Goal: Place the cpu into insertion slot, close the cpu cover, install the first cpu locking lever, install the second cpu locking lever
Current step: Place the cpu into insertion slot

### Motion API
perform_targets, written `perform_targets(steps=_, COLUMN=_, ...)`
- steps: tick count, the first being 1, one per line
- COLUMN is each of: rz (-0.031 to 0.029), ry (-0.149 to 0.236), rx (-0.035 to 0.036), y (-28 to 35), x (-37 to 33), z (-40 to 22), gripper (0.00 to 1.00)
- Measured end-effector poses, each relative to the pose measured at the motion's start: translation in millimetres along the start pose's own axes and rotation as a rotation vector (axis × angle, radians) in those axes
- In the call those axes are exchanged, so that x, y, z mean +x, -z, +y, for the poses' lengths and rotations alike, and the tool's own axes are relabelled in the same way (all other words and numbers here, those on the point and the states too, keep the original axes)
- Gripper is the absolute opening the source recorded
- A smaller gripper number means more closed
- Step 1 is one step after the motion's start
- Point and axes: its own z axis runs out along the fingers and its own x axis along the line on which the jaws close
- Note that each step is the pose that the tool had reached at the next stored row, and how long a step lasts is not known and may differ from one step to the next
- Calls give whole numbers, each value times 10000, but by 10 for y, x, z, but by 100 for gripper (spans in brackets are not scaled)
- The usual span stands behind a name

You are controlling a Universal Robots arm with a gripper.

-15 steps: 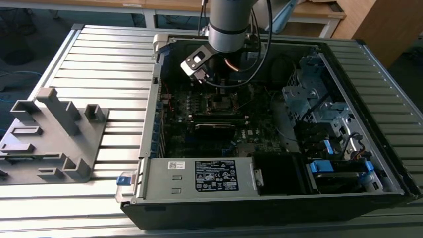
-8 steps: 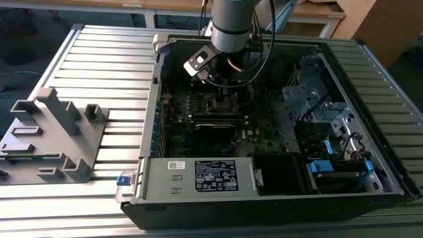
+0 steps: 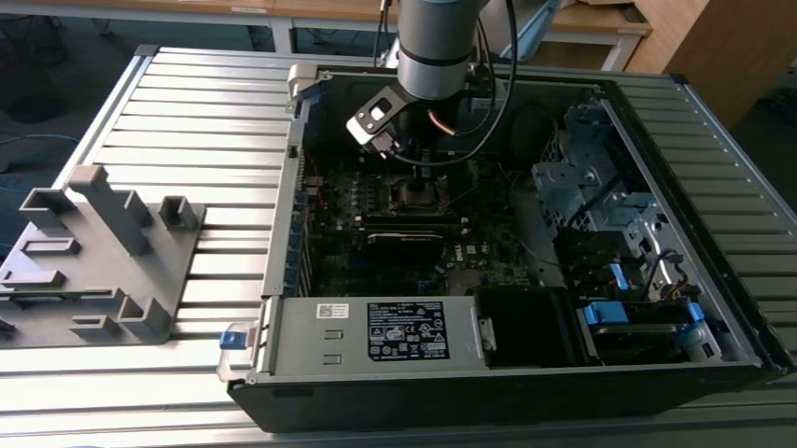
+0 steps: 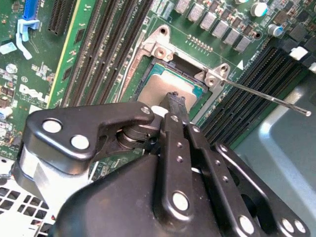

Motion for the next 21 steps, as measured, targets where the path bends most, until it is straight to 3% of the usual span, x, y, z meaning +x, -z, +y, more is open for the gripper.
perform_targets(steps=21, rz=8, ry=156, rx=-18, y=-53, x=0, z=1, gripper=11)
